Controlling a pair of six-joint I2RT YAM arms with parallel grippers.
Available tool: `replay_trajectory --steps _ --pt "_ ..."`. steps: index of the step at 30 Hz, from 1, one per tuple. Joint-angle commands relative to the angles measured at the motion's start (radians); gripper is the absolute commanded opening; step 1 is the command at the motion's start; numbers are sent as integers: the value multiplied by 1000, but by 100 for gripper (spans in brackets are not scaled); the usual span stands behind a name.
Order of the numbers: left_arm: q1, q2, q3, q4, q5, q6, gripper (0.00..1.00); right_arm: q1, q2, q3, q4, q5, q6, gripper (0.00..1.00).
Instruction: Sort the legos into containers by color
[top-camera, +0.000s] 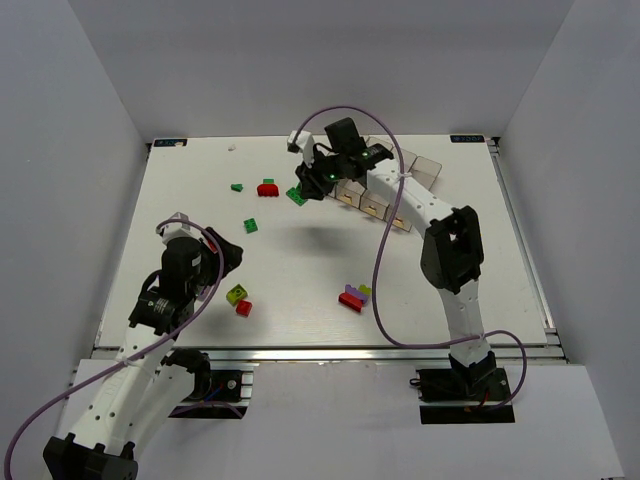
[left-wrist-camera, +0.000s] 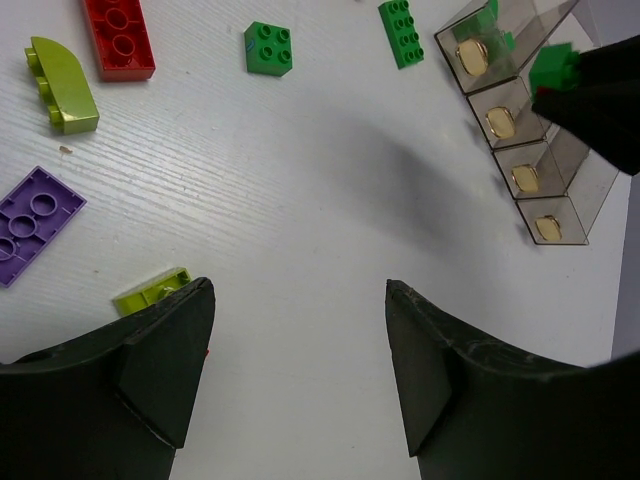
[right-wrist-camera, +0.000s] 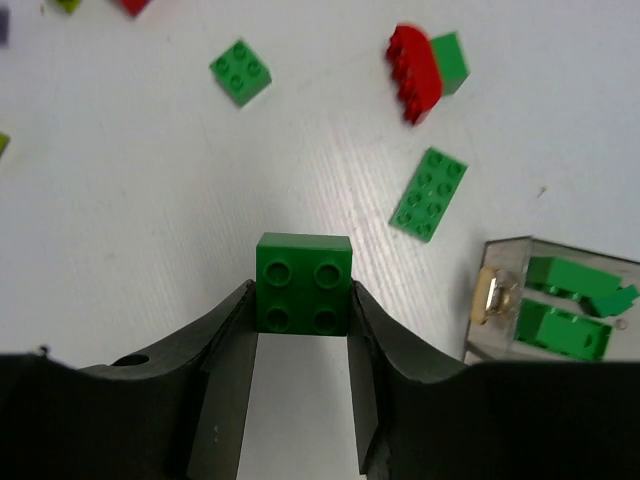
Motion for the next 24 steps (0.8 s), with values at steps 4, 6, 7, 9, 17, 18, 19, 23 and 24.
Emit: replay_trajectory --steps 4,6,7,9,17,18,19,23,24 --pt "4 -32 -21 15 17 -19 79 -30 -12 44 181 142 180 0" --pt "4 -39 -34 14 24 -25 79 -50 7 61 244 156 237 0" --pt "4 -44 -35 12 25 -27 79 -54 18 74 261 183 249 0" --pt "3 -47 -37 5 22 -28 79 -71 63 125 296 210 280 0" --pt "4 -58 -44 1 8 -28 79 -140 156 154 385 316 346 0" --pt "4 -56 -47 12 14 -28 79 -146 162 150 384 300 338 0" --pt "4 -52 -50 20 17 -28 79 -153 167 144 385 279 329 0" --pt "4 -29 -47 60 30 -20 79 -168 184 133 393 276 292 0" --pt "4 -18 -46 70 31 -14 79 -171 188 131 396 273 289 3"
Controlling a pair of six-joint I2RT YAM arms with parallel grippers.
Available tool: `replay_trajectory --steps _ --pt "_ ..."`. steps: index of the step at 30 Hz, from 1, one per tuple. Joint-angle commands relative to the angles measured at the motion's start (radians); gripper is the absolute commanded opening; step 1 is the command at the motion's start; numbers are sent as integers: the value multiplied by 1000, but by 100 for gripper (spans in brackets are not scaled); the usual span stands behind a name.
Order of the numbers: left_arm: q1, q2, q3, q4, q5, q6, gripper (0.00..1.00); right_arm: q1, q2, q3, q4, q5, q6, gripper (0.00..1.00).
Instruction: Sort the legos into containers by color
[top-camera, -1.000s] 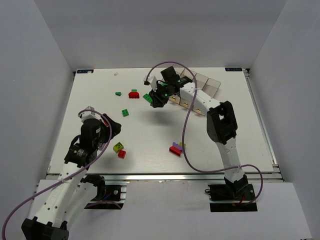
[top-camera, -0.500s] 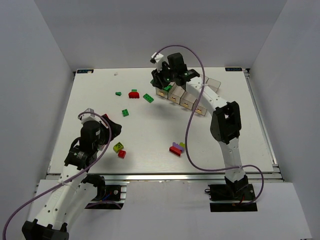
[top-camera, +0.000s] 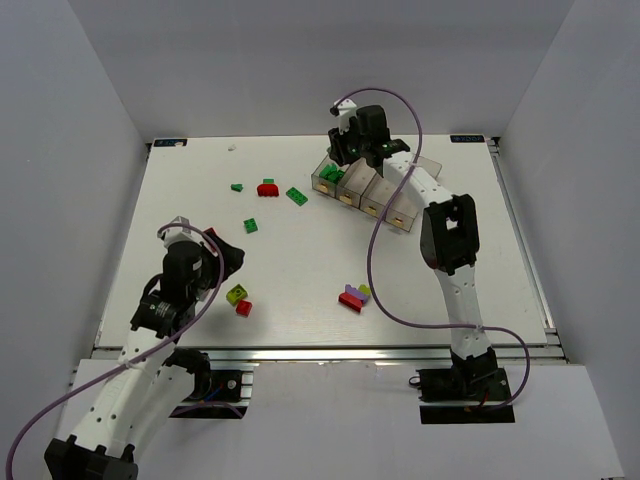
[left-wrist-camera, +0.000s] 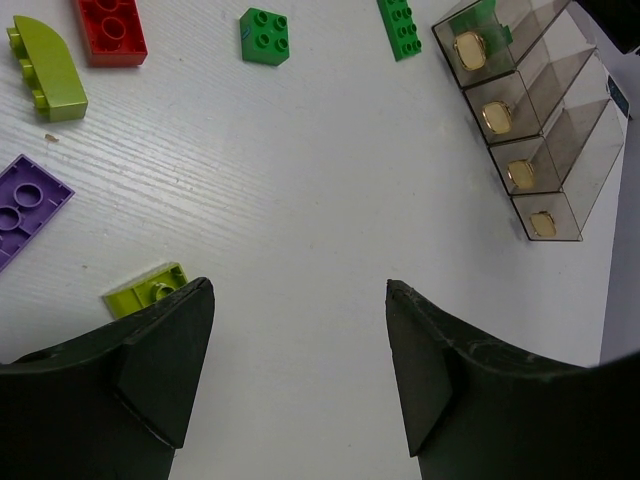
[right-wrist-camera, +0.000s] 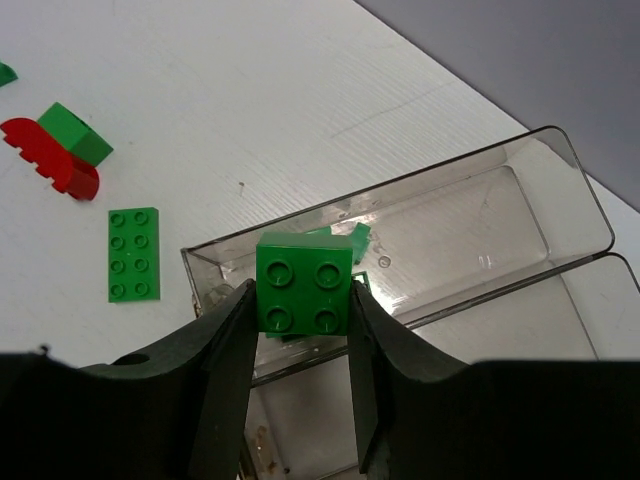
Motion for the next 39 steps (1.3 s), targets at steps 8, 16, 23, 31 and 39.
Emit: replay_trajectory --steps 8,16,23,31,39 --pt "4 55 15 73 21 20 79 -18 51 23 86 -39 -55 31" --pt "4 116 41 104 11 20 79 -54 27 47 59 -74 -51 83" --pt "10 317 141 139 17 61 59 -124 -234 -80 -142 -565 -201 65" --pt "52 732 378 105 48 185 63 -128 -743 -797 -170 -721 -187 52" --pt "52 1220 710 90 -76 310 84 -130 -977 -1050 -72 -639 -107 64"
